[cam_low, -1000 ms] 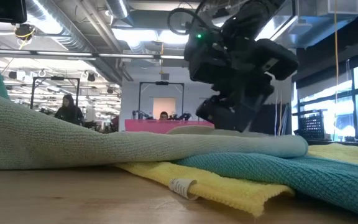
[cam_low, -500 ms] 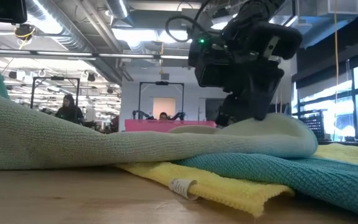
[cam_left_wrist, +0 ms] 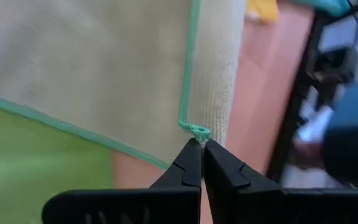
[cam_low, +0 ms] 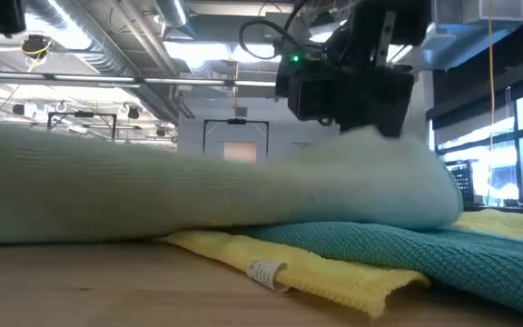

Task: Fold microfiber towels
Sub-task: Fold the light green microfiber cloth

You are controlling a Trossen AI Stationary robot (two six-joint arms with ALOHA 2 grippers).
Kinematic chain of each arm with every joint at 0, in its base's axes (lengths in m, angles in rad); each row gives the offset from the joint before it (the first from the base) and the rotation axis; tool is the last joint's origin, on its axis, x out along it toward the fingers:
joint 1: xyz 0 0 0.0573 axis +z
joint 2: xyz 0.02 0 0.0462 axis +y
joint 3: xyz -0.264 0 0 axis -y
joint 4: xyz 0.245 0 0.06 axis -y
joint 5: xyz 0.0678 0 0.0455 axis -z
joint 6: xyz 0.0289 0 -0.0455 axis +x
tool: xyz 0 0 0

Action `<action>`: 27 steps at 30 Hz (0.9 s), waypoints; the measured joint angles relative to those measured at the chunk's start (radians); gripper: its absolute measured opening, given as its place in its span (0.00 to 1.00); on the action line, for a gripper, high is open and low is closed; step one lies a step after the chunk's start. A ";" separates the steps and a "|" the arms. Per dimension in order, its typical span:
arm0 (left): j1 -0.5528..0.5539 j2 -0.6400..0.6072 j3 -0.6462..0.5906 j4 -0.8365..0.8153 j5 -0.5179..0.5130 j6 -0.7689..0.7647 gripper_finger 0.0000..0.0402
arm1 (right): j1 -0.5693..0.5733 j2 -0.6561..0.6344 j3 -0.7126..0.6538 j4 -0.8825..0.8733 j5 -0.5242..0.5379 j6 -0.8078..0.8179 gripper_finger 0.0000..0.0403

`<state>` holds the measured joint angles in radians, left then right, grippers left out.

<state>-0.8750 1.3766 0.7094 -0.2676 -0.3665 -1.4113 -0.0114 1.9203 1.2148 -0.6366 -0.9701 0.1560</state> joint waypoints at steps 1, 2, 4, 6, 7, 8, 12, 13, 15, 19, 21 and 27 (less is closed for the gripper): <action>-0.003 0.000 0.011 0.000 0.023 0.000 0.00 | 0.004 -0.011 0.000 0.006 -0.009 0.008 0.03; -0.008 0.000 0.023 0.000 0.041 0.000 0.00 | 0.008 -0.024 0.001 0.011 -0.011 0.008 0.02; -0.017 0.000 0.050 0.000 0.062 0.000 0.00 | 0.017 -0.051 0.002 0.021 -0.015 -0.006 0.02; -0.027 0.000 0.081 -0.022 0.066 0.000 0.00 | 0.024 -0.081 0.002 0.024 0.003 -0.033 0.03; -0.031 0.000 0.099 -0.049 0.066 0.000 0.00 | 0.024 -0.095 0.002 0.025 0.024 -0.046 0.03; -0.032 0.000 0.118 -0.087 0.066 0.000 0.00 | 0.023 -0.107 0.002 0.028 0.045 -0.056 0.04; -0.030 -0.019 0.203 -0.322 0.061 0.004 0.00 | -0.001 -0.164 0.003 0.046 0.133 -0.054 0.03; -0.028 -0.028 0.227 -0.392 0.053 0.005 0.00 | -0.010 -0.176 0.011 0.044 0.162 -0.056 0.02; -0.021 -0.054 0.274 -0.556 0.026 0.006 0.00 | -0.029 -0.202 0.034 0.040 0.232 -0.072 0.01; 0.002 -0.124 0.360 -0.878 -0.055 0.005 0.00 | -0.070 -0.240 0.129 0.025 0.413 -0.135 0.03; 0.022 -0.163 0.401 -1.029 -0.102 0.003 0.00 | -0.090 -0.251 0.201 0.017 0.527 -0.178 0.03; 0.080 -0.282 0.500 -1.280 -0.242 0.000 0.00 | -0.148 -0.247 0.473 -0.065 0.792 -0.352 0.01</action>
<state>-0.7945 1.0949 1.2092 -1.5477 -0.6088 -1.4109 -0.1597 1.6736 1.6876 -0.7011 -0.1782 -0.1956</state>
